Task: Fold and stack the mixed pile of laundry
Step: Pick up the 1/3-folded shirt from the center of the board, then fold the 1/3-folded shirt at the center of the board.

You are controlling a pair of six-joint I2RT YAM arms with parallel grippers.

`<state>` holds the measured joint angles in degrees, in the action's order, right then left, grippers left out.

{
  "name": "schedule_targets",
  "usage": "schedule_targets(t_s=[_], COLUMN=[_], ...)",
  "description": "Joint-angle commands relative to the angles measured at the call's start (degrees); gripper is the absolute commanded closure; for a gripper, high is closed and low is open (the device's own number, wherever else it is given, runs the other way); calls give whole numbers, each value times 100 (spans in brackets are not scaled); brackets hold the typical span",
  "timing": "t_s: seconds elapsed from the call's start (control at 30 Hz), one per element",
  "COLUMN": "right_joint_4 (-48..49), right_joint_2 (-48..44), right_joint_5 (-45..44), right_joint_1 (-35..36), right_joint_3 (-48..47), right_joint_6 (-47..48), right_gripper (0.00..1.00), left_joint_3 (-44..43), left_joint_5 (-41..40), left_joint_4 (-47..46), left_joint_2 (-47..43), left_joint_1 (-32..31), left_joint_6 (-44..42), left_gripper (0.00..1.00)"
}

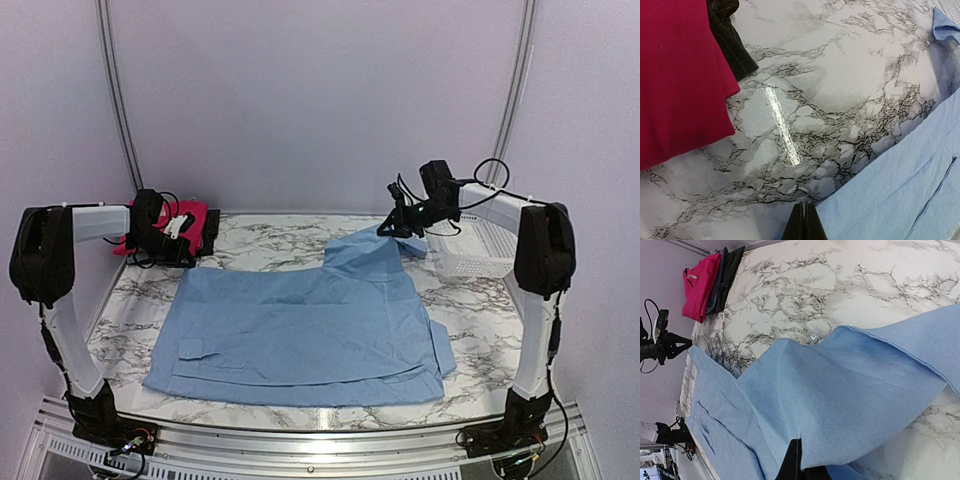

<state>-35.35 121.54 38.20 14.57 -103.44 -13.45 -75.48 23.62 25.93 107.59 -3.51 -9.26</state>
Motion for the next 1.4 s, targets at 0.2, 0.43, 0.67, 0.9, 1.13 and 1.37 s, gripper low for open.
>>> schedule_targets(t_s=[0.2,0.43,0.67,0.9,1.13,1.37], right_joint_4=[258,301,362,544,803,1119], right_joint_2=[-1378,-2279,-3096,-3820,-4063,-3894], right_joint_5=[4,-179,-289,-309,-264,-299], right_joint_1=[332,565,784,936,1241,1800], right_joint_3=[1087,2012,3097,4374,5232,5700], right_joint_6=[-46,-99,-194,-301,-399,-607], right_gripper=[100,100,100,100,100,98], left_joint_3=[612,1385,2295,3078,3349,3321], left_joint_5=[-418,-384,-522,-992,-1907,-1785], left_joint_4=[-241,-323,-323,-297,-84,-402], left_joint_2=[-1135,-2071,-2965,-3678,-3717,-4429], left_joint_1=[-284,-291,-304,-500,-941,-976], left_joint_6=[-460,-713,-945,-1341,-1559,-803], left_gripper=[100,100,100,97,83,63])
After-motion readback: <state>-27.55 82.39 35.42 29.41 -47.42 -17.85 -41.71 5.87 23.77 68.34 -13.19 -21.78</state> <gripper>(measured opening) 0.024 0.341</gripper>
